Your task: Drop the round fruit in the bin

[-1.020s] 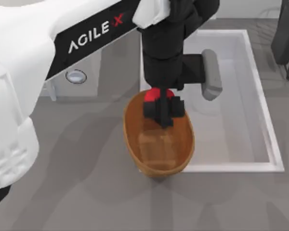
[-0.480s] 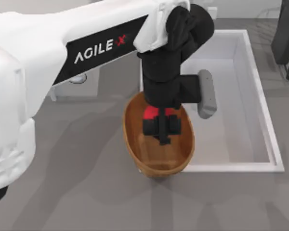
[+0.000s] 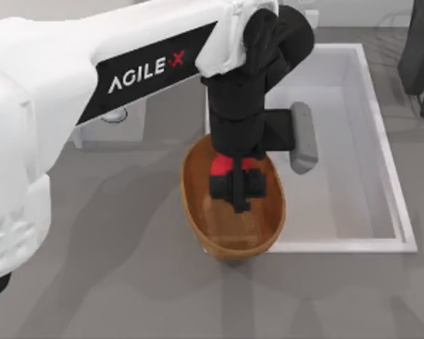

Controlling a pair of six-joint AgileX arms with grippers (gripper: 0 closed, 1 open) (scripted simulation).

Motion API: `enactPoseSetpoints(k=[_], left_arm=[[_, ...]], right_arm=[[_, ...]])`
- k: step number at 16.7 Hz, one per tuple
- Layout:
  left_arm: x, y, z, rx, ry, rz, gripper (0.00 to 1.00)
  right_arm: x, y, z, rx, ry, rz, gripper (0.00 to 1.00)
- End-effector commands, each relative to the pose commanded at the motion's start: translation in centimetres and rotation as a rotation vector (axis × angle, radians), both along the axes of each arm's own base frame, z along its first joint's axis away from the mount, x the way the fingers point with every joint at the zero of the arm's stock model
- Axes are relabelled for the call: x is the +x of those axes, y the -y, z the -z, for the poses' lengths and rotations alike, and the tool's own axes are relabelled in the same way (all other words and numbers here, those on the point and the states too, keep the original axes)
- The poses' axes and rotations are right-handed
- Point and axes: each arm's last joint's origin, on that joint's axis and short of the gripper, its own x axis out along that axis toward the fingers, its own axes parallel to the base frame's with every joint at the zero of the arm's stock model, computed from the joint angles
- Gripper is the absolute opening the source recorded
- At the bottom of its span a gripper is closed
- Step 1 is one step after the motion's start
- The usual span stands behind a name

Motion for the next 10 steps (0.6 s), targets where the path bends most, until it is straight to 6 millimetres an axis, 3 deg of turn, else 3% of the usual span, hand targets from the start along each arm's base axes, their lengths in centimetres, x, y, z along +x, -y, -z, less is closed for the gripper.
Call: enactPoseSetpoints(k=[6,10], left_arm=[[0.0,0.0,0.0,0.0,0.0,0.0,0.98],[0.0,0.0,0.0,0.0,0.0,0.0,1.0]], right_arm=[[0.0,0.0,0.0,0.0,0.0,0.0,1.0],[0.0,0.0,0.0,0.0,0.0,0.0,1.0]])
